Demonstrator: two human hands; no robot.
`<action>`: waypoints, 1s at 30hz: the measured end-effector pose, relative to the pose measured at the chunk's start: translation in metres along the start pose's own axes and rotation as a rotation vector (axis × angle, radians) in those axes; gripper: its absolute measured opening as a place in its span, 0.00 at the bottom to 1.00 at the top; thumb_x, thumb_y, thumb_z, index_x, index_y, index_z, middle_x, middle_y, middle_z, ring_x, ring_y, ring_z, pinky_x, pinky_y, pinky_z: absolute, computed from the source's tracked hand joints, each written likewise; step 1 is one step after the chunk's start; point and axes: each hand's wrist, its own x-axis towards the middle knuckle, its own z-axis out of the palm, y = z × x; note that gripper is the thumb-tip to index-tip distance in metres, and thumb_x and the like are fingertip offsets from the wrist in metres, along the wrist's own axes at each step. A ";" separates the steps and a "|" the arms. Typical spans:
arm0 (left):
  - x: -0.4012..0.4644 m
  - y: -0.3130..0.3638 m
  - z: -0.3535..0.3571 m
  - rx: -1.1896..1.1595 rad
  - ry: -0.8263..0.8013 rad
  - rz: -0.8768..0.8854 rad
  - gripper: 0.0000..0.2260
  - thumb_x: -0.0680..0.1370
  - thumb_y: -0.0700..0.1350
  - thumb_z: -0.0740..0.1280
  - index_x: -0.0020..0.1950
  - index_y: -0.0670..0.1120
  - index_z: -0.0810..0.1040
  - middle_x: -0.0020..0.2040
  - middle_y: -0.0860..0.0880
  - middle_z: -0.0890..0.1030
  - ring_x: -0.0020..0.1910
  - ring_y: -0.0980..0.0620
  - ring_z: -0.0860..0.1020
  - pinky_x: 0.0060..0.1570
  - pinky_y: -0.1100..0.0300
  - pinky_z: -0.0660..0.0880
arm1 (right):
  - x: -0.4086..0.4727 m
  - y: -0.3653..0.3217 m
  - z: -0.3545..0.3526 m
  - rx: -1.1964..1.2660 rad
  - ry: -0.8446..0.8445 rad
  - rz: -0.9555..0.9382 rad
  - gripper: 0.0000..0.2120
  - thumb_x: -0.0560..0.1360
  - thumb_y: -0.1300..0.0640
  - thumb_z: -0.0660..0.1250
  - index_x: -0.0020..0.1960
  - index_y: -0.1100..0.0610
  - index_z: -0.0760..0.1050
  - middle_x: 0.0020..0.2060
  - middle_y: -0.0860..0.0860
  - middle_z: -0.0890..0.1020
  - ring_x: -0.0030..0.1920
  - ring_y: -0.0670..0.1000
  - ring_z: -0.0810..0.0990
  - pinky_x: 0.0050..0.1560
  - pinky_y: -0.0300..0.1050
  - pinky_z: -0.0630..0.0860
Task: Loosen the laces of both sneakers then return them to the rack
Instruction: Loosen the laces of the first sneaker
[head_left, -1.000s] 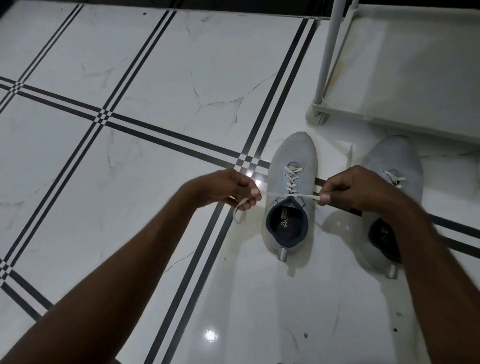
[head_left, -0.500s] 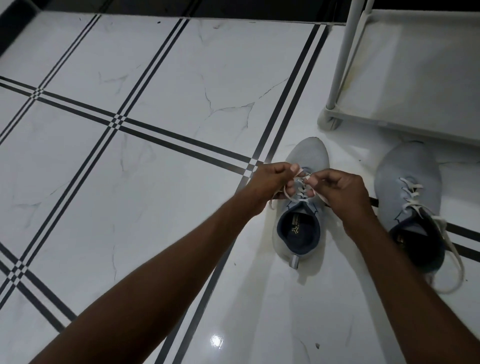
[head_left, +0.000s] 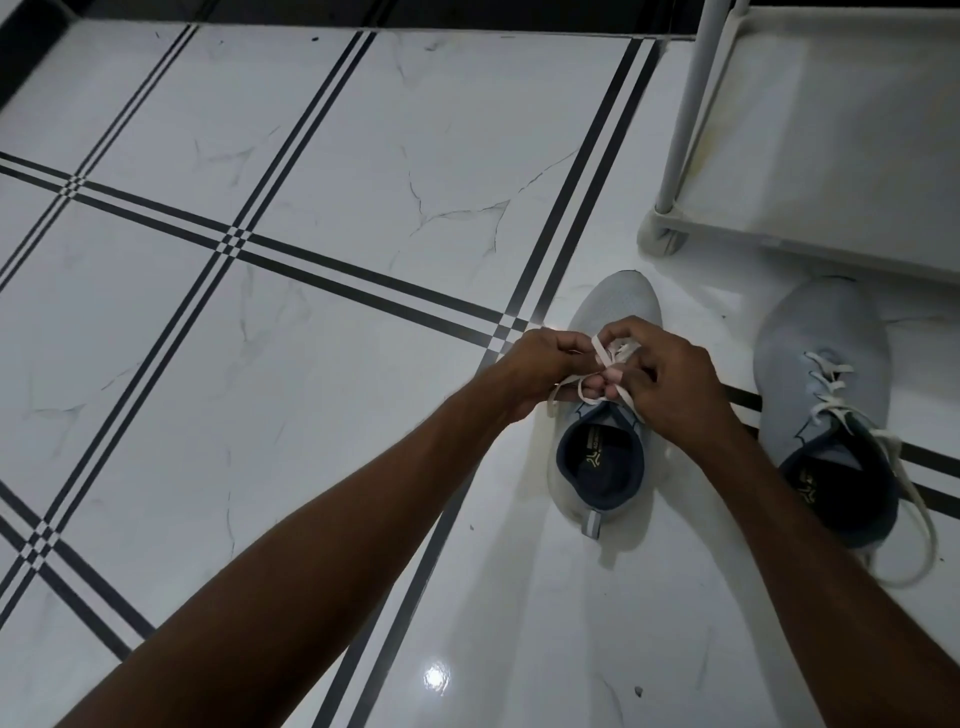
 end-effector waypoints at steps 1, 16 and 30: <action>-0.001 -0.001 -0.001 -0.014 -0.031 -0.003 0.09 0.80 0.35 0.66 0.43 0.42 0.82 0.39 0.43 0.82 0.34 0.53 0.81 0.43 0.59 0.82 | 0.001 0.000 0.000 0.008 0.007 0.001 0.12 0.73 0.61 0.69 0.52 0.46 0.77 0.27 0.44 0.78 0.31 0.42 0.76 0.34 0.39 0.69; -0.011 -0.003 0.007 -0.115 -0.133 0.017 0.09 0.84 0.43 0.61 0.52 0.39 0.77 0.33 0.48 0.76 0.34 0.53 0.74 0.37 0.63 0.76 | 0.002 0.018 0.001 0.616 -0.118 0.348 0.14 0.74 0.68 0.69 0.57 0.60 0.71 0.41 0.57 0.84 0.44 0.55 0.82 0.50 0.50 0.78; -0.019 -0.016 0.021 1.060 0.431 0.720 0.04 0.74 0.46 0.72 0.42 0.47 0.83 0.37 0.50 0.83 0.35 0.51 0.80 0.34 0.57 0.73 | 0.009 0.028 -0.012 0.543 -0.310 0.339 0.11 0.80 0.64 0.61 0.56 0.56 0.80 0.41 0.56 0.85 0.40 0.50 0.82 0.41 0.37 0.78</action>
